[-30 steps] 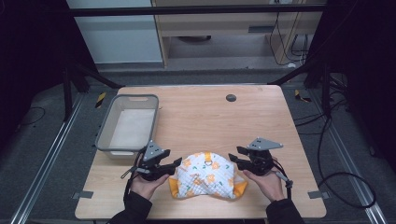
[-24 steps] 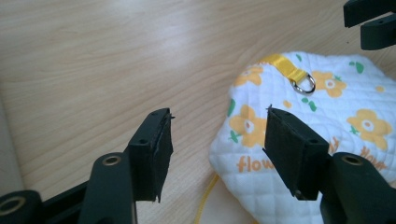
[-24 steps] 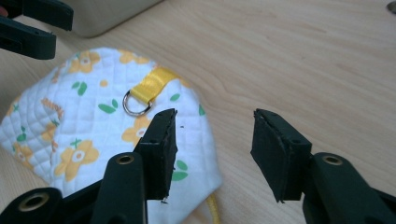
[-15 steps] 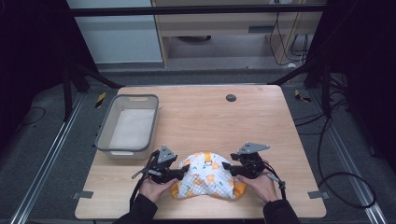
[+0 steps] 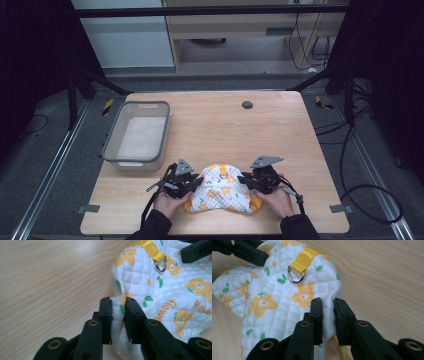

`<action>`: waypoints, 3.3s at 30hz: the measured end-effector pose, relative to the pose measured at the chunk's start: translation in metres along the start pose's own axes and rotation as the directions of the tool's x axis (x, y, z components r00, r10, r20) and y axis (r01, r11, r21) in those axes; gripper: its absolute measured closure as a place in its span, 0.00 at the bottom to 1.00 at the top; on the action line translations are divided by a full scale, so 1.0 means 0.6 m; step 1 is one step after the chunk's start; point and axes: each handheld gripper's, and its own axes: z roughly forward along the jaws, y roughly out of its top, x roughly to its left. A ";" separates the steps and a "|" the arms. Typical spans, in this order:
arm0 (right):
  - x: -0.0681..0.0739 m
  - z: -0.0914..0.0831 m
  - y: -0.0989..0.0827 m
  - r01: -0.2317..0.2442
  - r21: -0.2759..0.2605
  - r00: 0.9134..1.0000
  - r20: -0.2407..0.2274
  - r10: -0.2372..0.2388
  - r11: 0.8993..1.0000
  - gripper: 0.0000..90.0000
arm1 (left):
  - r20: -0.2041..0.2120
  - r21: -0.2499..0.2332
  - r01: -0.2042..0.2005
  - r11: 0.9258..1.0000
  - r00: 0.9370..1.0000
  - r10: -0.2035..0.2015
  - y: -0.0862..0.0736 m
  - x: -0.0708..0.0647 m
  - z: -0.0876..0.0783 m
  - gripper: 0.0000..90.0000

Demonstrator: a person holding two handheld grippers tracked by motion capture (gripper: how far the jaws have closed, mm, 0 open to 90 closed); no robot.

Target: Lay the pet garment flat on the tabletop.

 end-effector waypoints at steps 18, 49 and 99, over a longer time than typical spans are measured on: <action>0.021 -0.066 0.014 0.034 -0.161 0.999 -0.024 -0.039 0.986 0.90 | 0.030 -0.172 -0.026 0.985 0.999 0.031 0.020 -0.025 -0.077 0.93; -0.078 -0.019 0.120 0.055 -0.289 0.934 0.352 0.052 0.956 0.65 | -0.168 -0.327 0.074 0.942 0.976 -0.135 0.153 0.066 -0.037 0.48; -0.052 0.012 -0.016 0.118 0.015 0.978 0.171 -0.119 0.993 0.90 | -0.093 -0.004 -0.049 0.999 0.994 0.049 0.016 0.038 0.048 0.88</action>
